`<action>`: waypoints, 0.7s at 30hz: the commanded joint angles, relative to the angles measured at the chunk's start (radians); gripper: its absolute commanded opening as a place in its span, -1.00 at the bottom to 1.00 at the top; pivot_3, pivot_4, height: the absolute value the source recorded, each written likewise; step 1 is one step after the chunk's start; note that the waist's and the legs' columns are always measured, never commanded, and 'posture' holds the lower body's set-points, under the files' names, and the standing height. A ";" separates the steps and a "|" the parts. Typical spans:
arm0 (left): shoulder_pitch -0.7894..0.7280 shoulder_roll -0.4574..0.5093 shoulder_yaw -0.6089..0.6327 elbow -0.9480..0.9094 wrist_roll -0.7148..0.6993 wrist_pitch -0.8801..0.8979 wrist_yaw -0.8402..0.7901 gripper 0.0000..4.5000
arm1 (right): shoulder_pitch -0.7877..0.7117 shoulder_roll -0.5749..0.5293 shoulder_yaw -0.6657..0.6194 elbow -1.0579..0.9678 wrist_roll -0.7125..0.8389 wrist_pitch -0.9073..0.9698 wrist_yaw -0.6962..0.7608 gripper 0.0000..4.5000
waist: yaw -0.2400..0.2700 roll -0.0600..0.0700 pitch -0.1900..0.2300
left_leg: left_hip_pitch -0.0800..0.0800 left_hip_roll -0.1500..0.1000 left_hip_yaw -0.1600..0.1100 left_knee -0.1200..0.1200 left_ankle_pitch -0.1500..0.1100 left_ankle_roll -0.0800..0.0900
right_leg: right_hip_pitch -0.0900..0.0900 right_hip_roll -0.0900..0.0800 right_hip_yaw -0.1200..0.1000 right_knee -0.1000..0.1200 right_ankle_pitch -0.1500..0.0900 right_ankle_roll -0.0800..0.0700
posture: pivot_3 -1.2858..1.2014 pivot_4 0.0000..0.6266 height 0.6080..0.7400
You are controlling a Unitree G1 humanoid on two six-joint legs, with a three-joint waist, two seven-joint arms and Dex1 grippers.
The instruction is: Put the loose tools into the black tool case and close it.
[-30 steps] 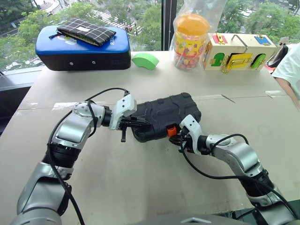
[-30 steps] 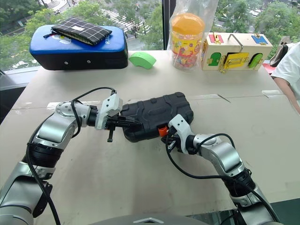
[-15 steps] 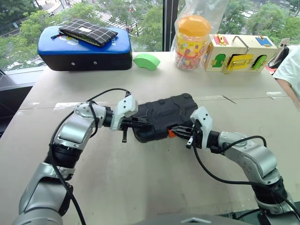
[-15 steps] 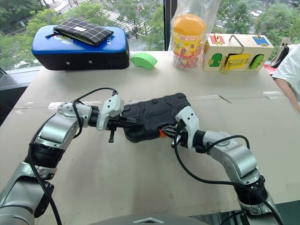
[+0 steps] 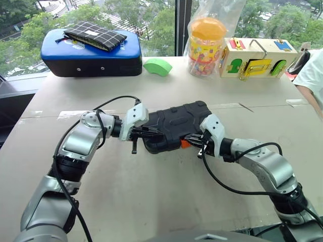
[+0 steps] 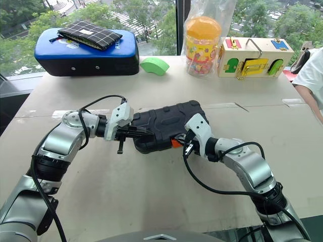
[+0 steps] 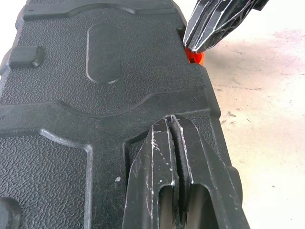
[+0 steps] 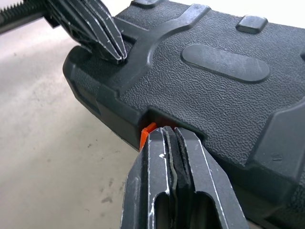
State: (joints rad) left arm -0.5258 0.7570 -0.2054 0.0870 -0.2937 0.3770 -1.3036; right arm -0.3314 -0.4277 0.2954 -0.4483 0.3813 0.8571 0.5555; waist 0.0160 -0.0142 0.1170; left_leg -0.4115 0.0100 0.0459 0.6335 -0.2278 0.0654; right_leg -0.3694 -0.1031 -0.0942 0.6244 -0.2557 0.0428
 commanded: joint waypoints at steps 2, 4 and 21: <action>0.045 -0.001 -0.065 0.023 0.061 0.034 0.007 -0.97 | 0.001 -0.030 0.028 -0.016 -0.004 0.035 0.025 -1.00 | 0.000 0.001 0.000 | 0.000 0.000 0.000 0.000 0.000 0.000 | 0.000 0.000 0.000 0.000 0.000 0.000 | 0.03 -0.52 1.00; 0.046 -0.002 -0.065 0.021 0.060 0.036 0.009 -0.97 | -0.001 -0.037 0.024 -0.026 0.002 0.044 0.030 -1.00 | 0.000 0.001 -0.001 | 0.000 0.000 0.000 0.000 0.000 0.000 | 0.000 0.000 0.000 0.000 0.000 0.000 | 0.03 -0.52 1.00; 0.049 -0.015 -0.071 0.010 0.060 0.047 0.018 -0.97 | 0.014 0.014 -0.113 -0.090 0.094 0.055 0.018 -1.00 | 0.004 0.002 0.000 | -0.001 0.000 -0.001 0.000 0.000 0.000 | 0.000 -0.001 -0.001 -0.001 0.000 0.000 | 0.03 -0.52 1.00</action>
State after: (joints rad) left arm -0.5190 0.7470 -0.2051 0.0661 -0.2938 0.3872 -1.2902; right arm -0.3230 -0.4150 0.2181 -0.4943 0.4461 0.9151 0.5757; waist 0.0201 -0.0122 0.1169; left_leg -0.4128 0.0099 0.0452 0.6334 -0.2281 0.0658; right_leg -0.3697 -0.1042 -0.0950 0.6233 -0.2560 0.0424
